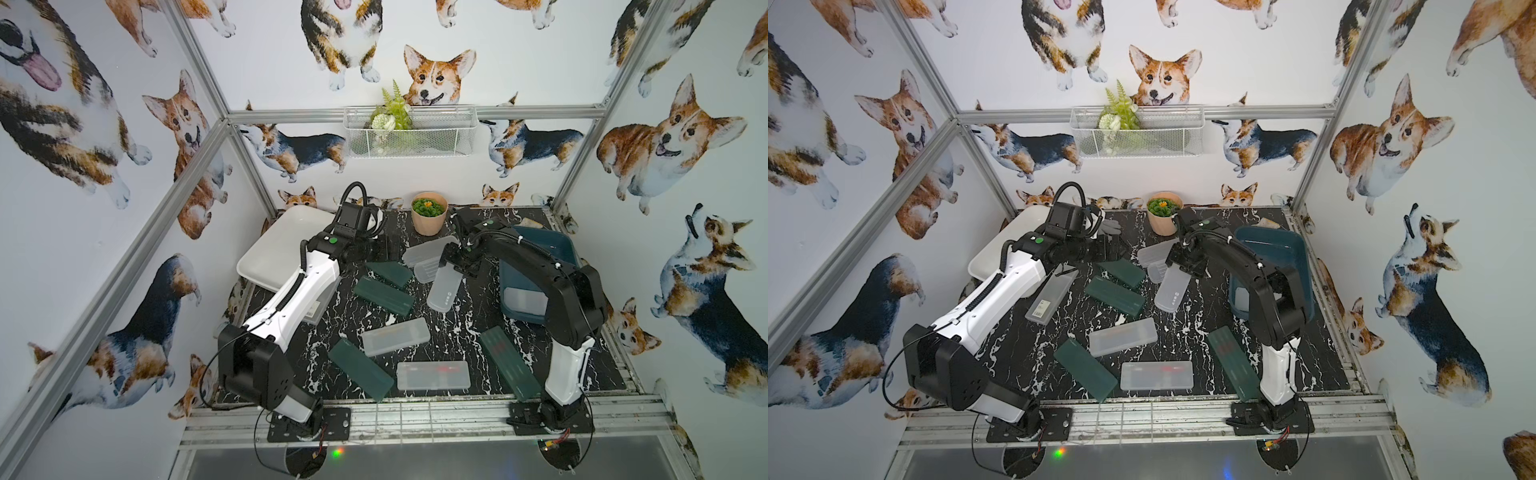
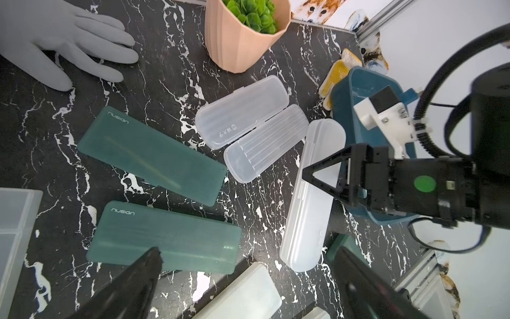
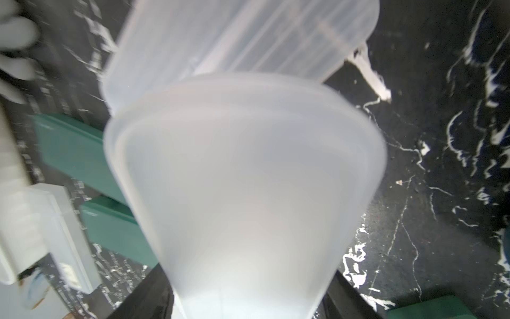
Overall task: Place the pencil cases by color into the storage box
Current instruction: Pick up the pencil case from the center of the board, then place the pencil case at the storage box.
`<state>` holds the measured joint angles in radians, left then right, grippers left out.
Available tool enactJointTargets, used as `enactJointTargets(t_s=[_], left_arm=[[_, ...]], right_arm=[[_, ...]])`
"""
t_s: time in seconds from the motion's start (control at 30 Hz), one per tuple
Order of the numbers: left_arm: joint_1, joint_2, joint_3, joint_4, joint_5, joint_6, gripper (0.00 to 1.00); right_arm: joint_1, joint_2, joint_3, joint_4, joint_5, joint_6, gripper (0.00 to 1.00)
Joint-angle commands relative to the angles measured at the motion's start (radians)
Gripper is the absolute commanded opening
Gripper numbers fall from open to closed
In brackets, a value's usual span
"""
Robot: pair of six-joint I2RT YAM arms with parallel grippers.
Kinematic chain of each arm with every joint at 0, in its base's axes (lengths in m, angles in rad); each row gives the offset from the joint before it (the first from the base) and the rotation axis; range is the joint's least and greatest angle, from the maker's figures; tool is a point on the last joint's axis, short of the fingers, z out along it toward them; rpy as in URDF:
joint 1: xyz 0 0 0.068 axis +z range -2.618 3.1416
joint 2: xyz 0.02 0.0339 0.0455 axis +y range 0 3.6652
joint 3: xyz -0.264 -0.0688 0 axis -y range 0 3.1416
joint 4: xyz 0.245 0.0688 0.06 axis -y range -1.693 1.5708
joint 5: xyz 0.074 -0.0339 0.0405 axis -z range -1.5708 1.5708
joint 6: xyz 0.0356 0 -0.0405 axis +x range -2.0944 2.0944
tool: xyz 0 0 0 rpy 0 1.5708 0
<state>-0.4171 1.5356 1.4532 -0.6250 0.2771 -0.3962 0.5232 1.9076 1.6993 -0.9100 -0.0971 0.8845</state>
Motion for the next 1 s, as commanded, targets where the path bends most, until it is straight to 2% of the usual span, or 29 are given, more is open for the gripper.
enactJointTargets(t_s=[0.0,0.23,0.53,0.7,0.97], left_arm=[[0.012,0.007,0.029,0.02,0.029,-0.02,0.99],[0.018,0.043,0.097,0.039,0.063,-0.03,0.99],[-0.003,0.083,0.154,0.063,0.114,0.006,0.99],[-0.088,0.114,0.219,0.007,0.069,0.143,0.99],[-0.202,0.113,0.204,-0.007,0.034,0.266,0.99]], right_arm=[[-0.025,-0.03,0.063,-0.043,0.022,0.02,0.59],[-0.168,-0.145,0.071,0.004,0.011,0.102,0.59],[-0.451,-0.338,-0.133,0.102,0.044,0.21,0.6],[-0.569,-0.39,-0.258,0.149,0.044,0.271,0.6],[-0.657,-0.36,-0.33,0.203,0.059,0.351,0.6]])
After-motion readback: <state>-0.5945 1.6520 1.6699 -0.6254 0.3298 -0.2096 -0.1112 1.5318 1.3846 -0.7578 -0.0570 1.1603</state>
